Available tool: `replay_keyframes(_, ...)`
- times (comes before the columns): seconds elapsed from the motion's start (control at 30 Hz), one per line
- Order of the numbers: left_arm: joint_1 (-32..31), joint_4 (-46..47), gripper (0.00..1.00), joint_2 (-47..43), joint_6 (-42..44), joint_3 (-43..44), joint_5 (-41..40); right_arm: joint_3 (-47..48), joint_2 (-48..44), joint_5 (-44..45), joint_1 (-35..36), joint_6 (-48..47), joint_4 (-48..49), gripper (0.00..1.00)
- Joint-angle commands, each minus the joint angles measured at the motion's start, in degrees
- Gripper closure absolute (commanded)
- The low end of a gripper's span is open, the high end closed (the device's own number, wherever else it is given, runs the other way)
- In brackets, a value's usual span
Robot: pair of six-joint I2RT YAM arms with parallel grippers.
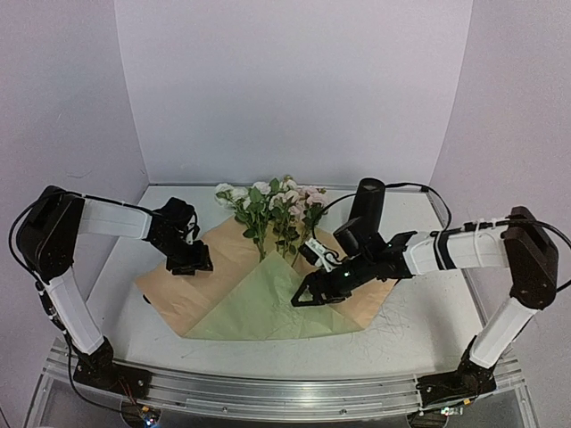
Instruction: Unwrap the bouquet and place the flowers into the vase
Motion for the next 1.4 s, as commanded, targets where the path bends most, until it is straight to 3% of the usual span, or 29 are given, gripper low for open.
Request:
replay_keyframes(0.0, -5.32, 0.13, 0.40, -4.55, 1.24, 4.24, 2.90, -4.17, -8.22, -4.81, 1.01, -0.88, -2.34, 0.39)
replay_keyframes(0.2, -11.91, 0.20, 0.40, -7.87, 1.12, 5.78, 7.19, -8.12, -17.58, -6.62, 1.03, -2.27, -4.11, 0.34)
replay_keyframes(0.3, -15.49, 0.92, 0.41, -8.18, 1.19, 5.98, 12.99, -8.93, -20.75, -7.65, 1.06, -2.49, -3.99, 0.33)
replay_keyframes(0.5, -24.94, 2.16, 0.48, -3.85, -0.52, 6.20, 23.23, -7.57, -21.17, -3.83, 1.04, -2.53, -4.15, 0.34)
replay_keyframes(0.8, -37.05, 2.62, 0.66, -2.11, -0.98, 5.09, 22.38, -4.37, -17.53, 6.81, 1.08, -1.43, -4.36, 0.40)
replay_keyframes(0.97, -37.41, 2.75, 0.72, -0.30, -1.81, 4.04, 19.62, -2.00, -12.04, 14.56, 1.05, -0.09, -7.49, 0.46)
replay_keyframes(1.2, -37.82, 3.82, 0.82, 5.47, -2.42, 3.73, 16.48, -0.15, -6.17, 26.06, 1.03, 5.36, -8.78, 0.45)
replay_keyframes(1.37, -37.82, 3.85, 0.81, 3.34, -3.24, 4.89, 7.64, 4.42, -3.24, 34.76, 1.03, 10.92, -10.46, 0.48)
